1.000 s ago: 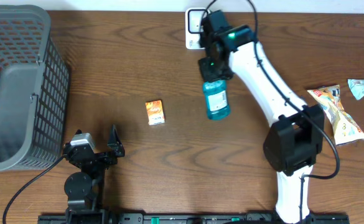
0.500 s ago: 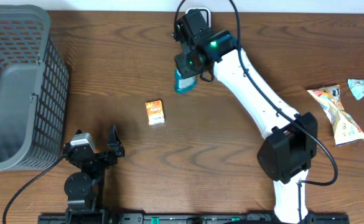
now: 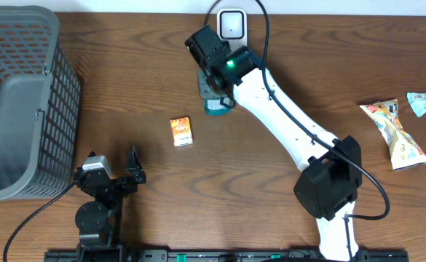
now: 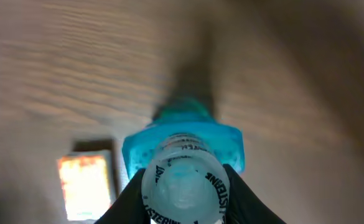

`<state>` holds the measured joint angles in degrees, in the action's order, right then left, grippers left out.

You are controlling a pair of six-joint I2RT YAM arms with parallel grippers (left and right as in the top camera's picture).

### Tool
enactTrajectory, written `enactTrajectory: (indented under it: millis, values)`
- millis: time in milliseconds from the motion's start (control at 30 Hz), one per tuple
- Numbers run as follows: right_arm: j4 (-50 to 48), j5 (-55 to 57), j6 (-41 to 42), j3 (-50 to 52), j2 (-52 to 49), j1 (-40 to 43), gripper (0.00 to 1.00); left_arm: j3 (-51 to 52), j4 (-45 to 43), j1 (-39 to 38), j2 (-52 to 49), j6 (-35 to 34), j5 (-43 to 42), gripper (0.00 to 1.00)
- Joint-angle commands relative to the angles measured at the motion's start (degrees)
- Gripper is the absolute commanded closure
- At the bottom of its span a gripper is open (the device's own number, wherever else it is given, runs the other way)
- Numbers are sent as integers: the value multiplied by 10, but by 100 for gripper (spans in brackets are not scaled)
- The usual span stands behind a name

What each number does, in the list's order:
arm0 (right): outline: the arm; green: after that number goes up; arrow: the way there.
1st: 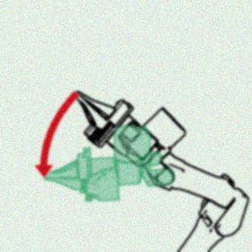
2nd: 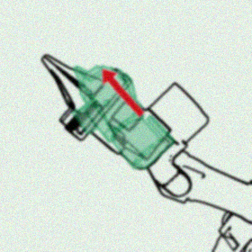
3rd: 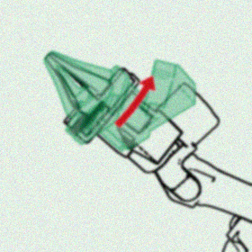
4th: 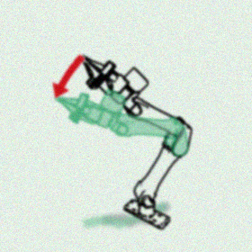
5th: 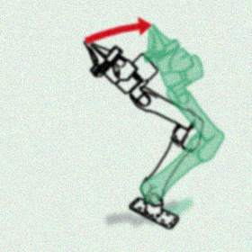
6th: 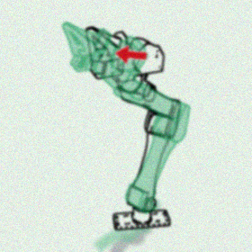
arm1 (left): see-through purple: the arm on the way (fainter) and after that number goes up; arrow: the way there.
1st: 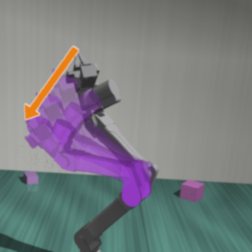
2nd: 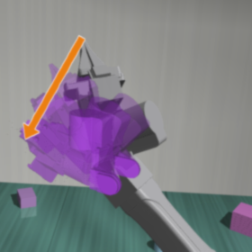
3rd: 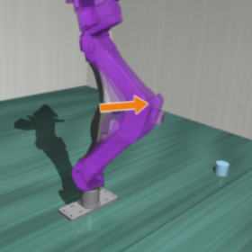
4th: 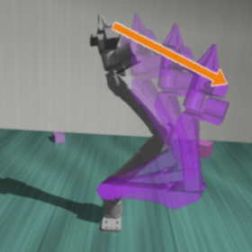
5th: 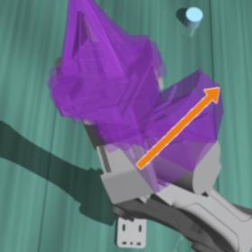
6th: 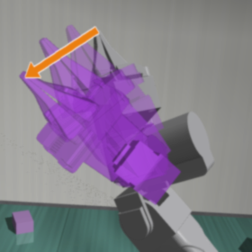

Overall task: Scan the item barcode
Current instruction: 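Lift the mouthwash bottle and hold it up toward the scanner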

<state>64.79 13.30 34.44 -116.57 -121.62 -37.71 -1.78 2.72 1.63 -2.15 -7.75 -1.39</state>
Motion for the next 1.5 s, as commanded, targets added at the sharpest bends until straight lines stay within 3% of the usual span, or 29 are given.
enactTrajectory:
  millis: [0, 200, 367, 800, 967, 1167, 1400, 1467]
  values:
    - [38, 125, 210, -17, 32, -5, 99, 16, 12, 1, 0, -5, 3, 2]
    - [87, 212, 330, -17, 32, -11, 99, 16, 12, 1, 0, -5, 3, 2]
    - [121, 217, 416, -17, 32, -11, 99, 16, 12, 1, 0, -5, 3, 2]
    - [119, 209, 423, -4, 32, -17, 96, 16, 12, 1, 0, -5, 3, 2]
    - [112, 207, 447, 24, 32, -27, 88, 16, 12, 1, 0, -5, 3, 2]
    - [94, 206, 457, 51, 32, -33, 90, 16, 12, 1, 0, -5, 3, 2]
    - [94, 206, 450, 51, 32, -32, 82, 16, 12, 1, 0, -5, 3, 2]
    - [94, 206, 447, 51, 32, -32, 75, 16, 12, 1, 0, -5, 3, 2]
